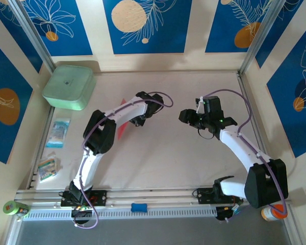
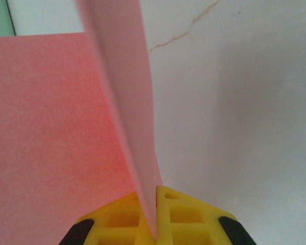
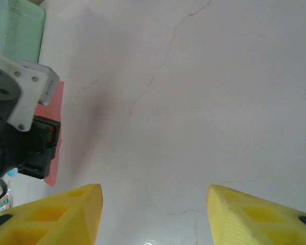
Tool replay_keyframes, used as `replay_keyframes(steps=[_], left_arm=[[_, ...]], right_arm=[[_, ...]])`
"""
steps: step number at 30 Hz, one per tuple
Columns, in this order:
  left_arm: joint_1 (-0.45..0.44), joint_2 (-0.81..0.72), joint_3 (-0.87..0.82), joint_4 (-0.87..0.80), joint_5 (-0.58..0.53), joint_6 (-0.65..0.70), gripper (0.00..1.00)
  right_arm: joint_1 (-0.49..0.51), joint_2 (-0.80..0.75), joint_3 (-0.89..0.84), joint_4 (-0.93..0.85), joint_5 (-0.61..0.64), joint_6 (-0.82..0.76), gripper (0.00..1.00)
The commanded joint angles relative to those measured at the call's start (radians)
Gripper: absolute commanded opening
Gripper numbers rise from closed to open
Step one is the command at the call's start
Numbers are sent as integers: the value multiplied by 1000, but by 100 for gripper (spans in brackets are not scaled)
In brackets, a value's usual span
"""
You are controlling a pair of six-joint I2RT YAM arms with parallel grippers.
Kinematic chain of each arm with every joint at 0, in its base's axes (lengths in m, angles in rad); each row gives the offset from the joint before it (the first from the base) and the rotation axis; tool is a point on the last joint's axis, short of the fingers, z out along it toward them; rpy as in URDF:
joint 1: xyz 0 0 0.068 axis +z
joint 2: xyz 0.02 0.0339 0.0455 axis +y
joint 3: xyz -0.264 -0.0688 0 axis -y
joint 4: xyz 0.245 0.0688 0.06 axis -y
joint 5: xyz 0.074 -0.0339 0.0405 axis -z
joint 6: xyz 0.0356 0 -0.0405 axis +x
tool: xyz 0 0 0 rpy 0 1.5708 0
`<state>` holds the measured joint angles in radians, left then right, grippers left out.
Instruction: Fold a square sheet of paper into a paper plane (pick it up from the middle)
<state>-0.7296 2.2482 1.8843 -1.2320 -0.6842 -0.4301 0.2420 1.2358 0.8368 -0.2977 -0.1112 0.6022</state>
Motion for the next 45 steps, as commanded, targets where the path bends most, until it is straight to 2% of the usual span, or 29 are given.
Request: replay_keyframes(steps=[1,10,18,22,25,30,33,39,45], left_arm=[[-19,58,43,-55,-48,-48,6],[-52,152,63,-49,-16,-95,12],[-70,142,85,-48,43,-115,28],[-82,90,79,-12,153,-127,33],[-94,30,49,48,291,-151,37],[-111,-109,-101,262,601,-211,42],[-111,-202,-202,367,715,-235,43],[-60,-384,-404,472,730,-234,44],[49,-441,-582,572,770,-247,44]], right_arm=[[-6,-18,-16,-15,10,14,56],[-9,8,-24,-8,1,33,56],[-10,13,-44,24,-5,65,56],[-20,1,-52,23,12,74,55],[-30,-8,-60,25,20,83,55],[-44,-5,-64,22,21,93,56],[-44,11,-61,20,21,104,57],[-40,71,-34,10,-41,130,58],[8,131,0,11,-53,131,58]])
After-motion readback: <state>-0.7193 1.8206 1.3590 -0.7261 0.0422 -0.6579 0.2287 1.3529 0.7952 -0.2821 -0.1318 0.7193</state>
